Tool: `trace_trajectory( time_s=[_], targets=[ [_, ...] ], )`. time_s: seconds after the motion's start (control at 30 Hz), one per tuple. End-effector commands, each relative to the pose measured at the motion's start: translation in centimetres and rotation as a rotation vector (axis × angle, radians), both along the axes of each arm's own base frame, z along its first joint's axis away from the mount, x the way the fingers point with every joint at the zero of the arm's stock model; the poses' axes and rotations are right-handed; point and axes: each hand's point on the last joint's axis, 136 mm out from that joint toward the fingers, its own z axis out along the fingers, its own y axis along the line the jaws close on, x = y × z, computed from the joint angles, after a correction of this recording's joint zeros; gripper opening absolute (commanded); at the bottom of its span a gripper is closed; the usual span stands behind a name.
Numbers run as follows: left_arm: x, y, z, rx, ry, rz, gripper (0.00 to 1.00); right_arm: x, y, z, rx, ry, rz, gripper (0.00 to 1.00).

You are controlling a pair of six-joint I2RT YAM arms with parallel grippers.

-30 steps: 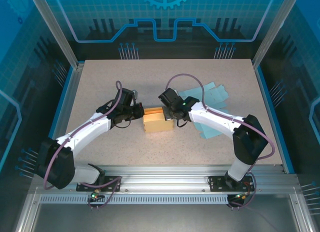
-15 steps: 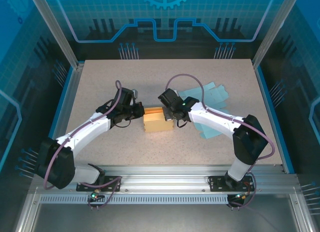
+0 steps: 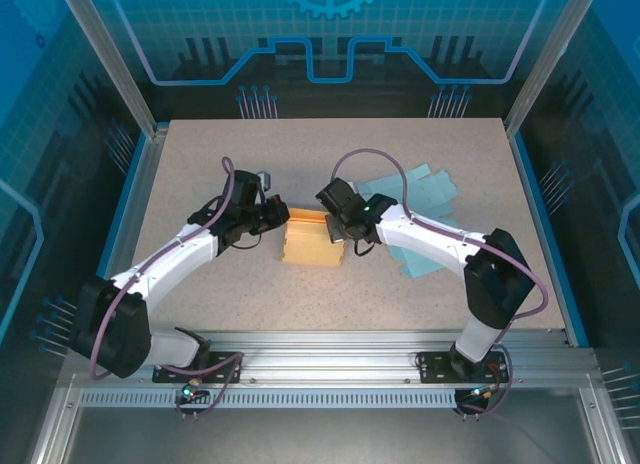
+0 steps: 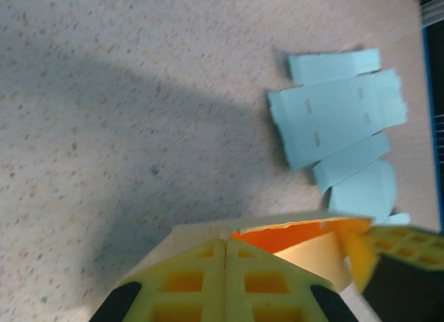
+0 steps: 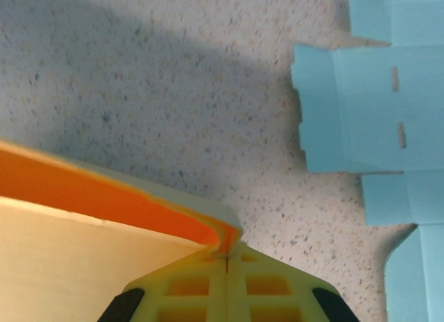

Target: Fold the paper box

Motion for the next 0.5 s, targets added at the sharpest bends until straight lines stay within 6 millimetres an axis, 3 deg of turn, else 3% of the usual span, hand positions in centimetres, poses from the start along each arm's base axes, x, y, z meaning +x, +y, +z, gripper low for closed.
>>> trace_trajectory(
  time_s=[0.0, 0.27, 0.47],
  targets=[
    [0.5, -1.9, 3.3, -0.177, -0.081, -0.042, 0.02, -4.5, 1.1, -4.4, -0.042, 0.191, 0.090, 0.00],
    [-0.7, -1.8, 1.0, -0.165, -0.010, -0.061, 0.00, -4.4, 0.9, -4.0, -0.045, 0.178, 0.078, 0.00],
    [-2.9, 0.2, -1.1, -0.043, 0.027, -0.054, 0.00, -3.3, 1.2, -1.7, -0.015, 0.121, 0.061, 0.00]
  ],
)
